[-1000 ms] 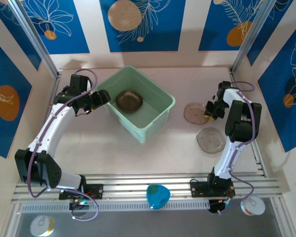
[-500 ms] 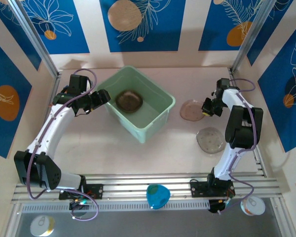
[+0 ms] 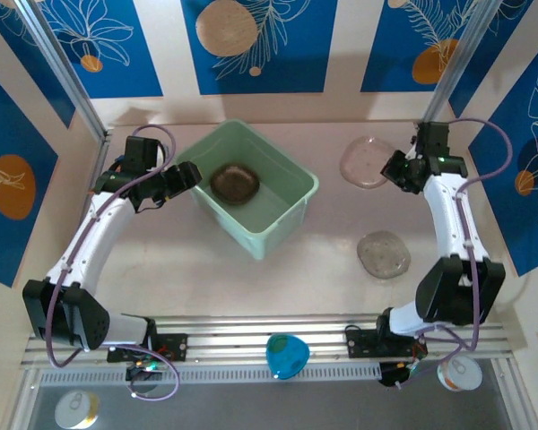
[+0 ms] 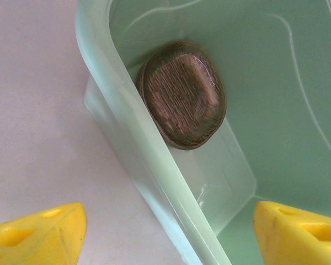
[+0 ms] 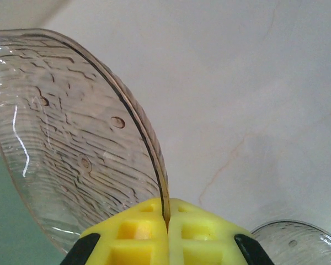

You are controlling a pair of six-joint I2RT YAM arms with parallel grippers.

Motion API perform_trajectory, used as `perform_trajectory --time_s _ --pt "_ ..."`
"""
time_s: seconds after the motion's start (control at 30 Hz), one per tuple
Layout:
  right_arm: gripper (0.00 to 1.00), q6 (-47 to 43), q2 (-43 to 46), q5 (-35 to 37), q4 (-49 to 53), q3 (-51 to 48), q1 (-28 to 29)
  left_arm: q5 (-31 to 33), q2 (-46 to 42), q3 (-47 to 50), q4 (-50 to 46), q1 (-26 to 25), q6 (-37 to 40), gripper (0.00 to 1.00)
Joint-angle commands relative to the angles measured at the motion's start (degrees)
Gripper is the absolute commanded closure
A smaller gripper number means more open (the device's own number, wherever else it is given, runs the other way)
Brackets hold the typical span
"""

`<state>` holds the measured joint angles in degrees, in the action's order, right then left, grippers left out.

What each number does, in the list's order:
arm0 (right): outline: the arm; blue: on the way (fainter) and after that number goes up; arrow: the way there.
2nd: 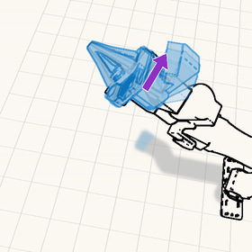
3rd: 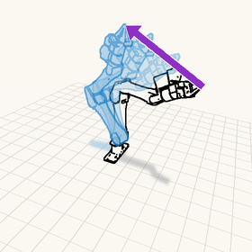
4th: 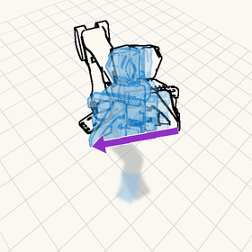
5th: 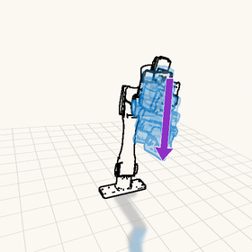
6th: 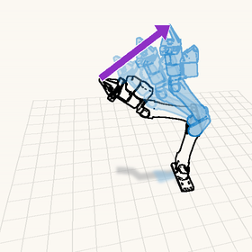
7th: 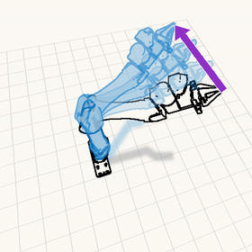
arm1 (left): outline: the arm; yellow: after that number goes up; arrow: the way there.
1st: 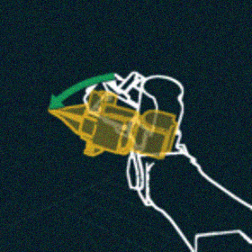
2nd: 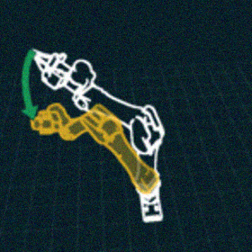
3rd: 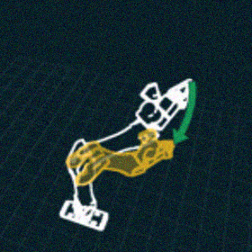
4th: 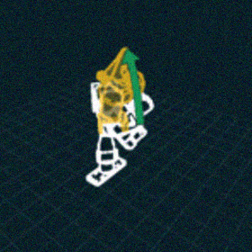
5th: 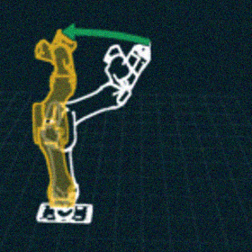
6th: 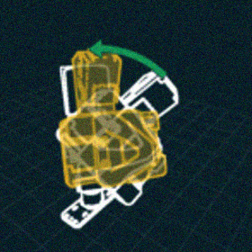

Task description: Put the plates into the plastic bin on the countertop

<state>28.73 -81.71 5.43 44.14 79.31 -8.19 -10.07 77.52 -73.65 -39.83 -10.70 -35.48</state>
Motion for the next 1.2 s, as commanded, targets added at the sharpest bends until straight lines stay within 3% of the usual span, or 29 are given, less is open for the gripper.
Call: perform_trajectory --time_s 0.0,0.23,0.37,0.57,0.8,1.17 --pt "1.0 4.7 3.4 -0.5 -0.1 3.2 0.4 -0.5 -1.6 0.4 0.1 -0.6 1.2 0.21" --pt "1.0 11.2 8.3 0.4 -2.0 8.9 6.0 -0.5 -2.9 0.1 -1.1 -0.6 2.8 0.21" --pt "1.0 16.3 6.0 3.9 -0.3 15.5 13.5 -0.7 -2.7 -0.1 -1.5 -0.6 3.8 0.21" --pt "1.0 25.6 -2.4 5.5 0.6 22.6 25.6 -1.8 -0.7 -1.9 -1.8 -0.6 5.0 0.21" --pt "1.0 33.9 -15.5 13.2 4.2 32.7 38.5 -0.8 0.1 -4.0 -3.4 -0.6 6.6 0.21" --pt "1.0 51.7 -29.0 14.9 10.8 39.7 46.8 4.4 -0.9 -4.9 -6.5 -0.5 7.8 0.2"
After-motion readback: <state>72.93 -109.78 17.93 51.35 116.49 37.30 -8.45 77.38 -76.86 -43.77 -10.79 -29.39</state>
